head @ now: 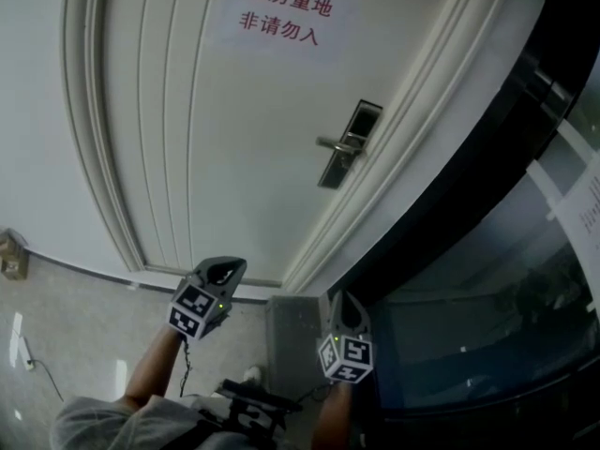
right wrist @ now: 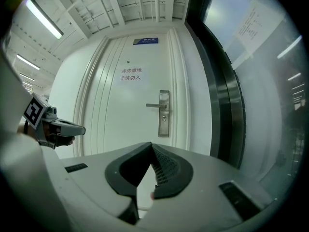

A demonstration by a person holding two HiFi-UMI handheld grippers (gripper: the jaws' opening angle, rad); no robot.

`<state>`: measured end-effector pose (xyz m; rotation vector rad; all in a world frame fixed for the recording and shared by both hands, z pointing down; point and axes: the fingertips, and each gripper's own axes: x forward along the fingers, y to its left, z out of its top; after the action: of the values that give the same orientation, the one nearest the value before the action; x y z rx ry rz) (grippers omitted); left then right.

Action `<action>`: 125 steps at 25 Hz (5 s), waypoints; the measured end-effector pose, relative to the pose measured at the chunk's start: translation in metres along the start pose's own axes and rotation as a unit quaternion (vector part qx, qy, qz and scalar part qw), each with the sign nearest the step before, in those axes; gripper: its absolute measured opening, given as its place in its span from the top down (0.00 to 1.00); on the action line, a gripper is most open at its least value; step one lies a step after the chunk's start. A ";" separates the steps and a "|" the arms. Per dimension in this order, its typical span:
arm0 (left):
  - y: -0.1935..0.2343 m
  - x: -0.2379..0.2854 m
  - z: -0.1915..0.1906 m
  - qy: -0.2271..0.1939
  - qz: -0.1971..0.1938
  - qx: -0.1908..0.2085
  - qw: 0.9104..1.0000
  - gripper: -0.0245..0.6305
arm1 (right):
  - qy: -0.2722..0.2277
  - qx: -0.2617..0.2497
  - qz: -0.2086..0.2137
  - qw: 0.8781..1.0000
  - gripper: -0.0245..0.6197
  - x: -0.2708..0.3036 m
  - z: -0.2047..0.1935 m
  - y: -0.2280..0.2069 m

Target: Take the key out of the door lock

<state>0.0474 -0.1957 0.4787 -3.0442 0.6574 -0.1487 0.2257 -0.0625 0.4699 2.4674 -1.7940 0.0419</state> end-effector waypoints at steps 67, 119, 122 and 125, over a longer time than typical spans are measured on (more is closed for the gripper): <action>0.148 0.158 0.009 0.022 0.144 -0.035 0.989 0.96 | -0.022 -0.124 0.065 0.990 0.94 0.299 0.078 -0.071; 0.167 0.145 0.005 0.015 0.186 -0.056 0.981 0.96 | -0.016 -0.552 0.024 0.833 0.85 0.354 0.094 -0.051; 0.167 0.144 0.005 0.014 0.190 -0.056 0.980 0.96 | -0.014 -0.569 0.024 0.822 0.85 0.359 0.091 -0.052; 0.168 0.142 0.005 0.013 0.193 -0.057 0.979 0.96 | -0.011 -0.577 0.023 0.816 0.85 0.360 0.090 -0.052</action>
<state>0.1076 -0.4076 0.4789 -2.9472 1.2807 -0.1445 0.3833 -0.3959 0.4044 1.5009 -1.2273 -0.8137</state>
